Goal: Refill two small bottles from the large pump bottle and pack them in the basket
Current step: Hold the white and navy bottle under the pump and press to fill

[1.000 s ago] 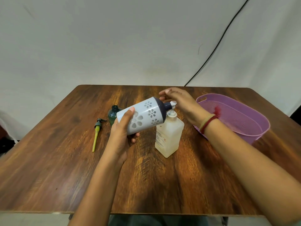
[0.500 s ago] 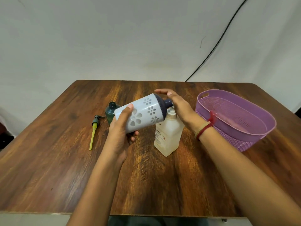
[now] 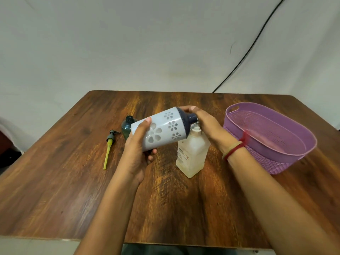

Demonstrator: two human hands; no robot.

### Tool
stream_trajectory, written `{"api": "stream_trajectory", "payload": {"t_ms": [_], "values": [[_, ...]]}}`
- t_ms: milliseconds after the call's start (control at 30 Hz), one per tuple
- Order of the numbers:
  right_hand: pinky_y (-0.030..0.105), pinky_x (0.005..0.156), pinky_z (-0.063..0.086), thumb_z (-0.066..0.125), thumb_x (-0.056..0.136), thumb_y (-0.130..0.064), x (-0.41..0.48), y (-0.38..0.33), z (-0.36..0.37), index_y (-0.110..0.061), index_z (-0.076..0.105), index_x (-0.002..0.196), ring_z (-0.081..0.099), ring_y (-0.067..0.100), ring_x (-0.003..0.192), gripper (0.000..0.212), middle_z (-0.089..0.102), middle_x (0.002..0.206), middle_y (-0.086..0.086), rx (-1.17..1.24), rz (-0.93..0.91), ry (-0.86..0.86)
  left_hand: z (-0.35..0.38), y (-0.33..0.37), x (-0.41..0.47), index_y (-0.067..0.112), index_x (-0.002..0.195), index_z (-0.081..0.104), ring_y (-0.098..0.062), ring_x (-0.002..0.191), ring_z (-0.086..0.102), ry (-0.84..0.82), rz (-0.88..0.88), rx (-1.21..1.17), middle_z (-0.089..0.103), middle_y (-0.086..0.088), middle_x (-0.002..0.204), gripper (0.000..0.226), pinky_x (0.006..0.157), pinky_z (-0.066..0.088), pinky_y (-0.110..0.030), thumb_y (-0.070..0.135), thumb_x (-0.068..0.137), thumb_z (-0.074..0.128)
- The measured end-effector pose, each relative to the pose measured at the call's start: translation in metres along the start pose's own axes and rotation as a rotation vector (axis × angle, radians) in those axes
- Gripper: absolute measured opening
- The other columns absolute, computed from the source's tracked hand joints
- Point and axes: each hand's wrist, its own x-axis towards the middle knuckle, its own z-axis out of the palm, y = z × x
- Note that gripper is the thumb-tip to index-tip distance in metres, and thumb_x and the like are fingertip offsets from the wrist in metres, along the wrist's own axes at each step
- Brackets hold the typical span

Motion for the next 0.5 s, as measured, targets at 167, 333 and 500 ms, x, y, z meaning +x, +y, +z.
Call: {"api": "stream_trajectory", "payload": {"t_ms": [167,333,500], "values": [[0.025,0.081,0.041,0.022,0.103,-0.031,0.000,0.012,0.005,-0.030,0.058,0.115,0.053,0.020,0.106,0.039,0.056,0.120,0.008,-0.107,-0.030,0.084,-0.001,-0.004,-0.002,0.022,0.091,0.062,-0.009,0.048,0.045,0.001,-0.031,-0.019,0.063,0.005,0.063,0.026,0.038,0.033,-0.015,0.046,0.085,0.058],[0.024,0.070,0.045,0.029,0.101,-0.029,-0.001,-0.011,0.002,-0.023,0.063,0.099,0.058,0.016,0.091,0.035,0.061,0.103,0.004,0.000,0.096,0.013,-0.003,-0.001,-0.004,0.021,0.095,0.063,-0.009,0.049,0.046,-0.018,-0.035,-0.036,0.063,0.002,0.070,0.031,0.036,0.035,-0.013,0.049,0.082,0.058],[0.019,0.067,0.042,0.024,0.103,-0.028,-0.002,-0.002,0.001,-0.023,0.062,0.111,0.055,0.007,0.089,0.038,0.059,0.104,-0.003,0.005,0.055,0.027,-0.001,-0.004,-0.002,0.021,0.094,0.063,-0.008,0.048,0.045,-0.011,-0.053,-0.032,0.064,0.004,0.067,0.031,0.036,0.033,-0.013,0.049,0.083,0.058]]}}
